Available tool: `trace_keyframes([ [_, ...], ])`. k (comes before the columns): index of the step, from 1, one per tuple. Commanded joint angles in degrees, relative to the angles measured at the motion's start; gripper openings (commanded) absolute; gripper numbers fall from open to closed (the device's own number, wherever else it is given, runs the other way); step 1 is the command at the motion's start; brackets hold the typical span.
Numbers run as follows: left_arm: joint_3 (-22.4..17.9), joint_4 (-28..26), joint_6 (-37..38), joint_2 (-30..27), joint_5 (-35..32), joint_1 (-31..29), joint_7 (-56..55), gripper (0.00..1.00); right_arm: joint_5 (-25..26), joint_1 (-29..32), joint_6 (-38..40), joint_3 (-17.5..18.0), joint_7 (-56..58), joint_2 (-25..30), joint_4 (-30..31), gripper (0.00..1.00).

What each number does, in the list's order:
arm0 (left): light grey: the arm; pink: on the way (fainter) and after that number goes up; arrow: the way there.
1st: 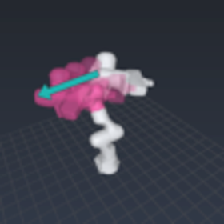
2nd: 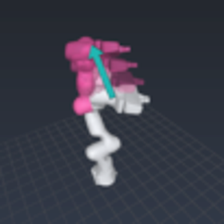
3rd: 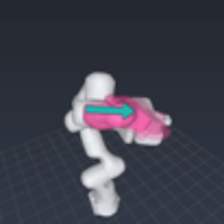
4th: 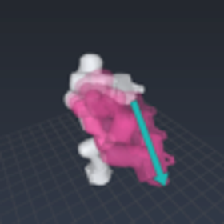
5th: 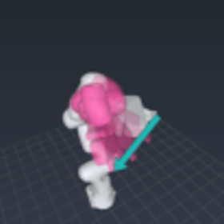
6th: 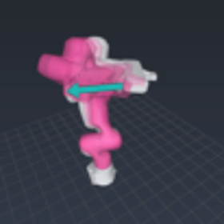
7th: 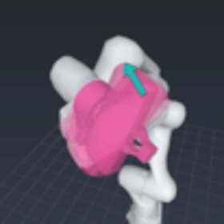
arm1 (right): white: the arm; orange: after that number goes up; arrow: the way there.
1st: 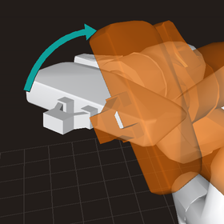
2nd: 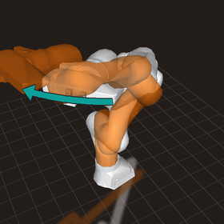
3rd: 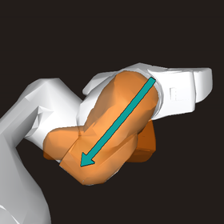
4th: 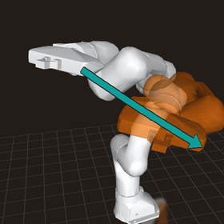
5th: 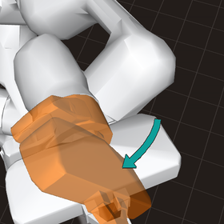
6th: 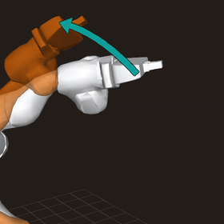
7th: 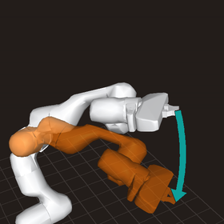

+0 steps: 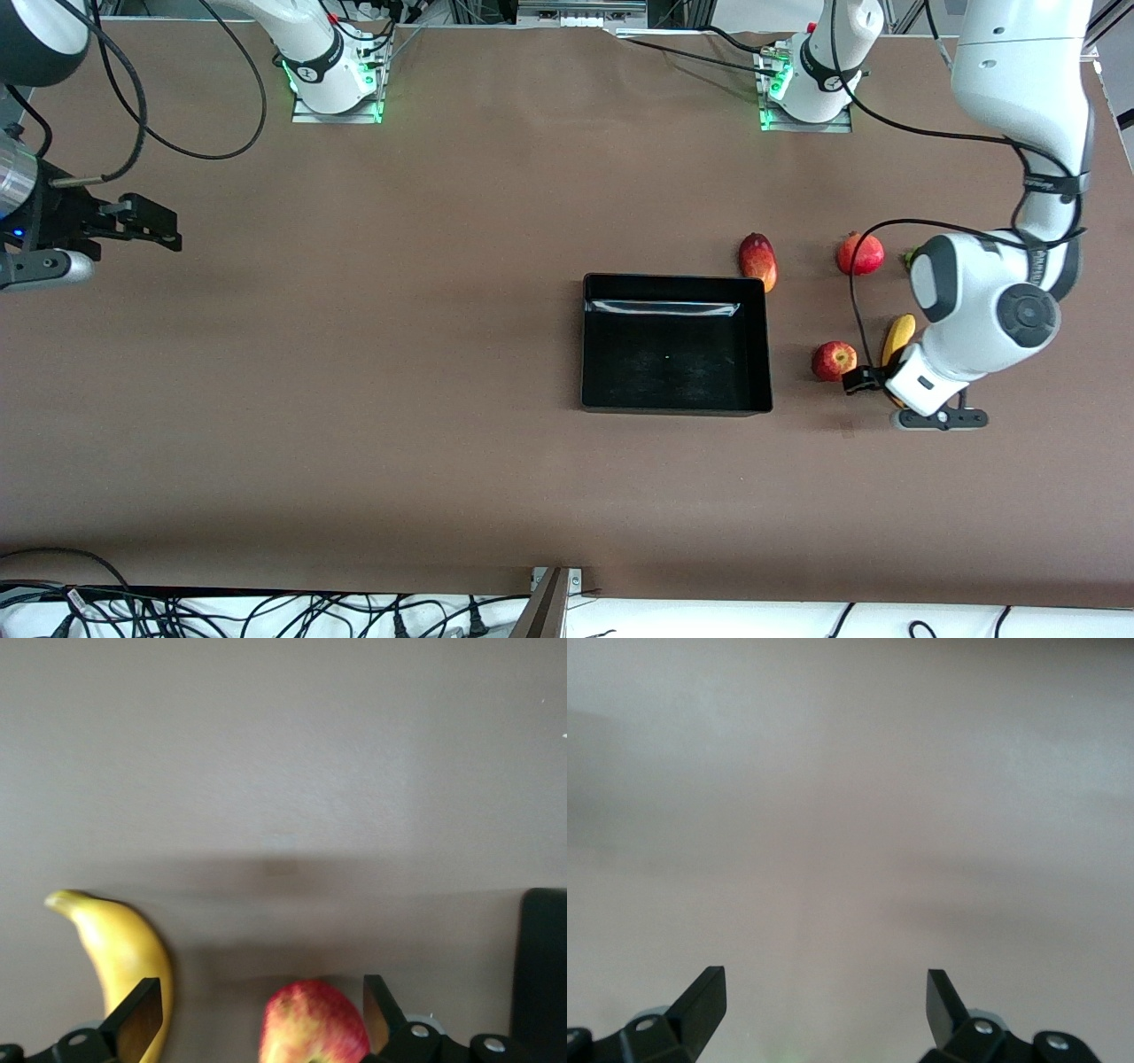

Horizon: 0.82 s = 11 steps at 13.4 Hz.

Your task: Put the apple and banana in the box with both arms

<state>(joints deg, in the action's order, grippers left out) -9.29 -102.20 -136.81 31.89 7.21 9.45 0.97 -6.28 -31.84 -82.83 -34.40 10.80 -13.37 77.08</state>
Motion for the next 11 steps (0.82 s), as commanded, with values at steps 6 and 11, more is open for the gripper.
trace_keyframes([
  [6,0.1,-4.4,-4.1,1.8,1.7,1.2,-2.9,1.00,1.4,-0.2,3.5,-1.9,3.6,0.5,0.9,1.00],
  [11,0.2,-6.3,-4.4,2.5,2.5,1.7,-6.2,1.00,6.8,9.5,2.7,9.9,2.8,3.4,1.7,1.00],
])
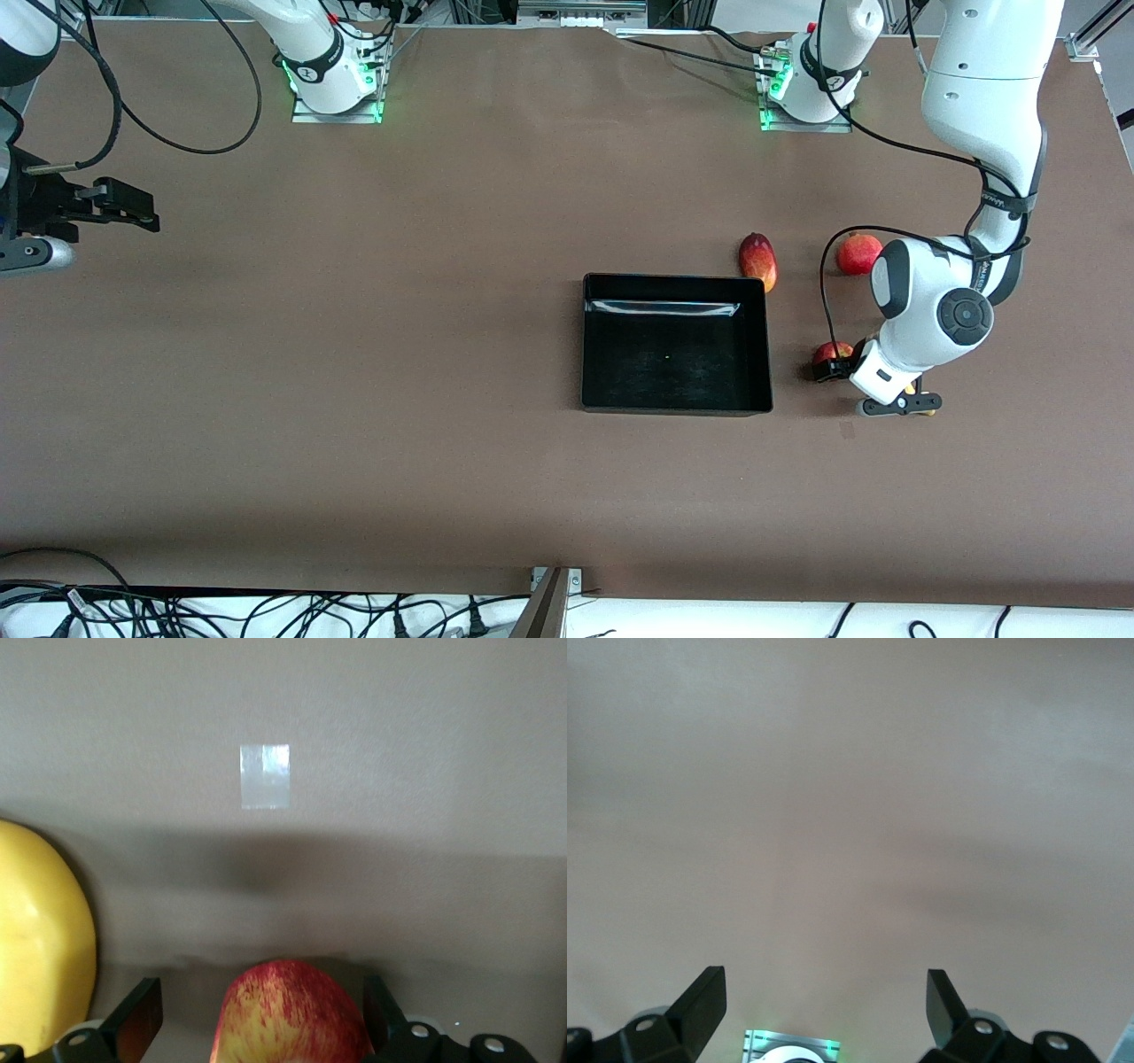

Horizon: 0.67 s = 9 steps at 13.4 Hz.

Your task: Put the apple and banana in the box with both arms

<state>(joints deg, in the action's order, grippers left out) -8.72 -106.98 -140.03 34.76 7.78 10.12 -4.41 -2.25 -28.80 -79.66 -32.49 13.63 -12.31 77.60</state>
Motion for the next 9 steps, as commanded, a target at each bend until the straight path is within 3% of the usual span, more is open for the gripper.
trace_keyframes([
  [1,0.0,-2.0,-1.2,-0.4,1.9,1.1,-1.7,1.00,3.7,12.0,-2.5,14.2,0.0,3.5,2.8,1.00],
  [3,0.4,-2.9,-1.2,-0.5,1.9,1.1,-2.7,1.00,3.9,21.6,-9.0,22.9,0.0,8.9,10.8,1.00],
  [5,0.4,-3.7,-1.2,-0.6,1.9,1.5,-3.4,1.00,5.1,28.0,-14.5,27.7,0.3,14.0,17.1,1.00],
  [6,0.4,-3.7,-1.2,-0.6,1.9,1.5,-3.8,0.89,5.8,30.6,-15.0,28.3,0.3,14.3,17.1,1.00],
  [7,0.4,-3.6,-1.2,-0.5,1.9,1.5,-4.1,0.72,5.7,31.7,-14.5,29.1,0.3,14.3,17.0,1.00],
  [8,0.4,-3.6,-1.2,-0.5,1.9,1.5,-4.1,0.48,5.7,32.4,-13.8,29.2,0.4,14.7,17.1,1.00],
  [9,0.4,-3.7,-1.2,-0.5,1.9,1.5,-4.1,0.34,5.7,32.8,-11.6,29.2,0.3,15.0,16.9,1.00],
])
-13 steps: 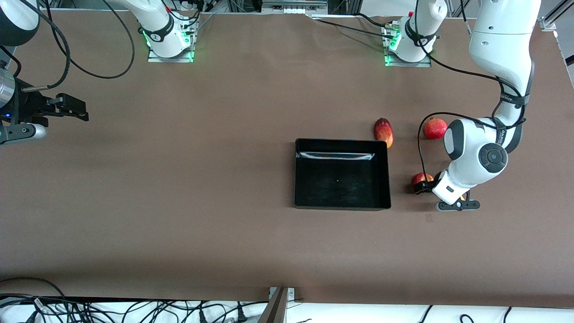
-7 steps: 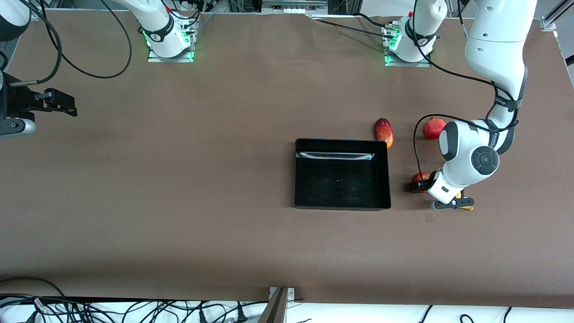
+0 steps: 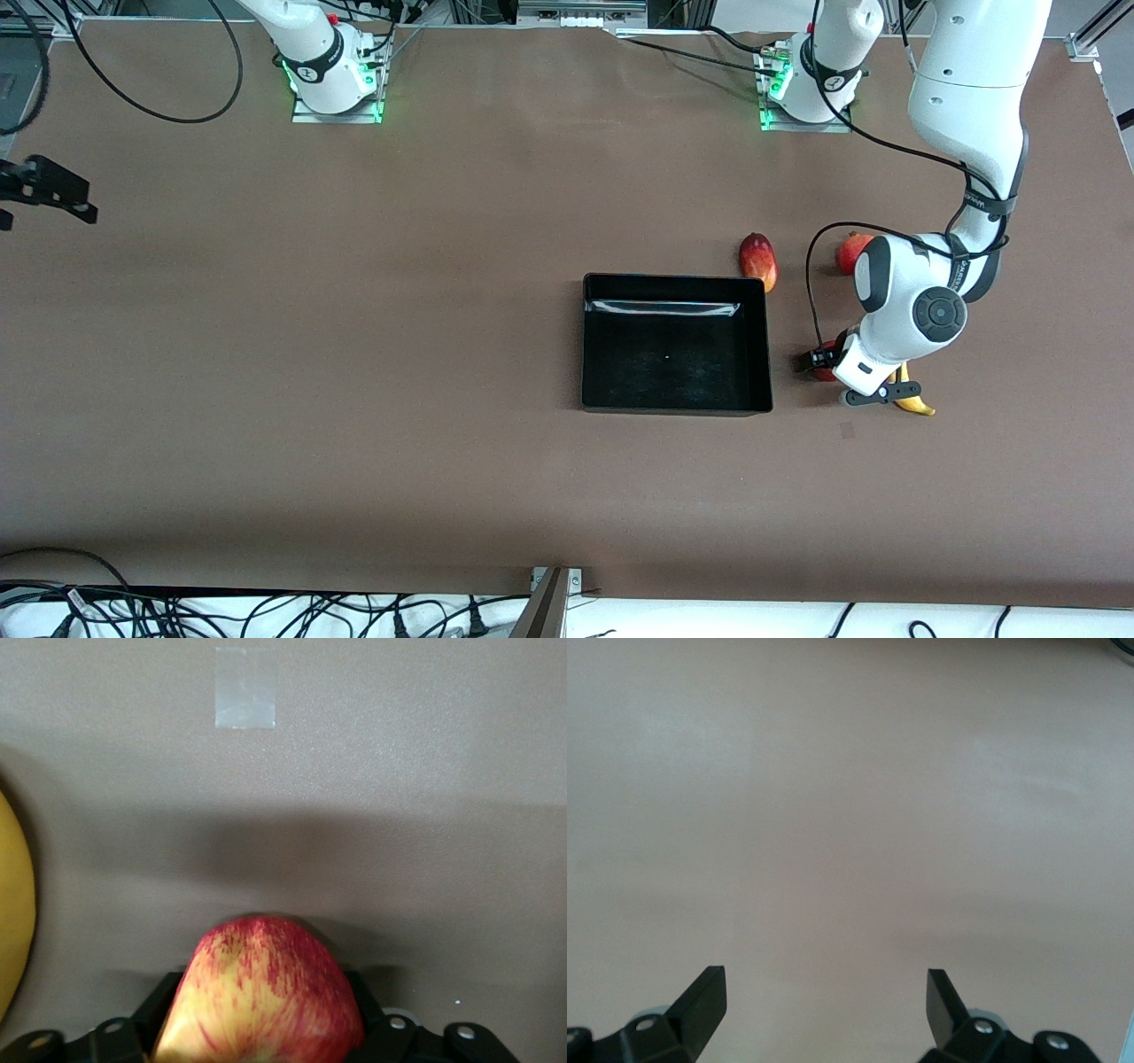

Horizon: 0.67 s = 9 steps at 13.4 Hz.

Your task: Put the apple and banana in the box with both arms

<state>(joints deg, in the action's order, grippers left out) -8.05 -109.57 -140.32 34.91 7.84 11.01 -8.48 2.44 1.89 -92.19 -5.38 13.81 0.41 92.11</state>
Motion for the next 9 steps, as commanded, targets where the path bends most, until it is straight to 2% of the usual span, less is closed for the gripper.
trace_keyframes([
  [1,-0.3,-1.0,-0.8,-0.6,1.7,0.6,0.0,0.21,1.3,2.2,2.0,2.1,0.2,2.4,2.2,1.00],
  [3,0.1,-1.0,-0.1,-1.2,1.7,0.9,-0.2,0.03,1.3,2.0,4.6,2.0,0.1,2.0,1.9,1.00],
  [5,0.3,-0.4,5.1,-5.2,1.1,2.8,-3.8,0.00,1.2,1.7,6.1,2.0,-0.1,1.0,0.4,1.00],
  [7,0.4,2.8,14.9,-10.1,0.9,5.0,-7.7,0.00,0.8,1.7,6.1,2.0,-0.3,0.6,0.3,1.00],
  [9,1.4,6.5,21.5,-12.5,0.9,6.6,-12.7,0.00,0.8,1.7,5.8,1.9,-0.3,0.3,0.3,1.00],
])
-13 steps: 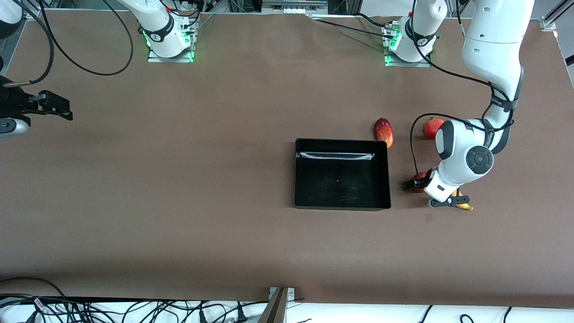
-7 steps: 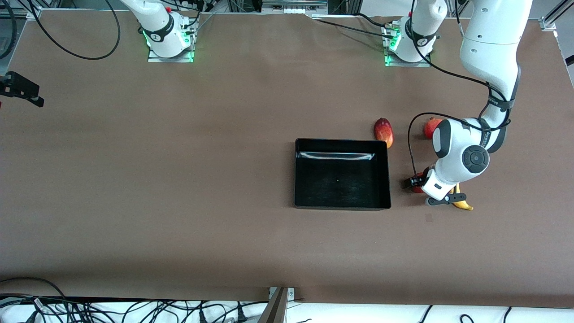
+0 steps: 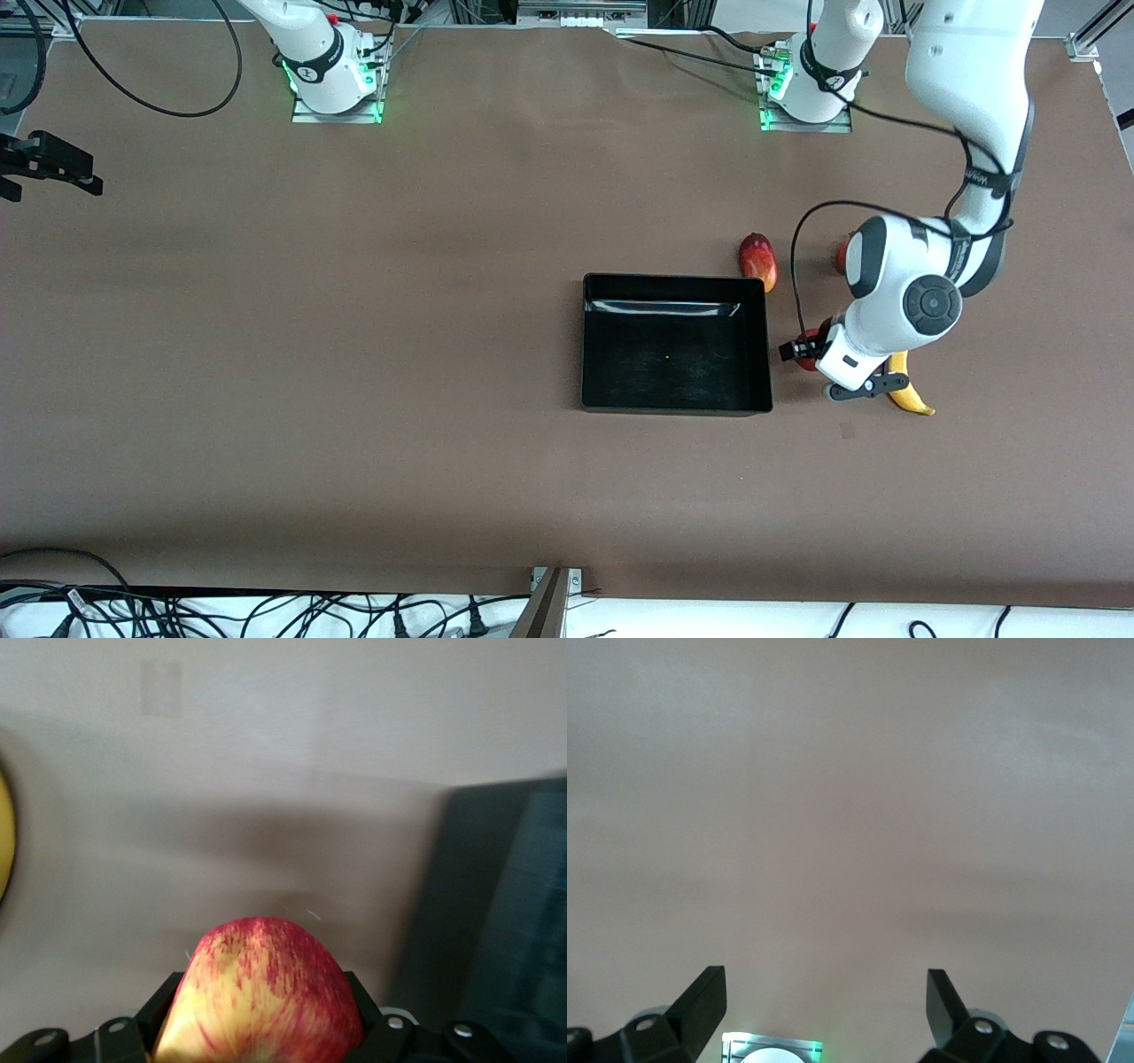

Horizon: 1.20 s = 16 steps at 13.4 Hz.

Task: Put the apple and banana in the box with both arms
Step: 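Lift the apple with the left gripper and carry it over the box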

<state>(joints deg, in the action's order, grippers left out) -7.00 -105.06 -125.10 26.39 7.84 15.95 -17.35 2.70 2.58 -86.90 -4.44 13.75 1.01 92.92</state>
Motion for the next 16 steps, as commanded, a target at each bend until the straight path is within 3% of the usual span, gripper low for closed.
trace_keyframes([
  [1,1.4,2.7,8.3,-4.8,0.8,1.9,-6.0,0.00,0.5,1.0,0.5,0.9,-0.2,-0.4,-0.5,1.00],
  [4,4.7,3.0,8.6,-4.6,0.9,2.9,-15.1,0.00,0.4,1.0,0.3,0.9,-0.2,-0.3,-0.5,1.00],
  [16,4.7,1.5,-5.8,4.0,1.6,15.0,-20.2,0.00,0.2,0.9,-0.2,1.3,-0.1,-0.5,-0.5,1.00],
])
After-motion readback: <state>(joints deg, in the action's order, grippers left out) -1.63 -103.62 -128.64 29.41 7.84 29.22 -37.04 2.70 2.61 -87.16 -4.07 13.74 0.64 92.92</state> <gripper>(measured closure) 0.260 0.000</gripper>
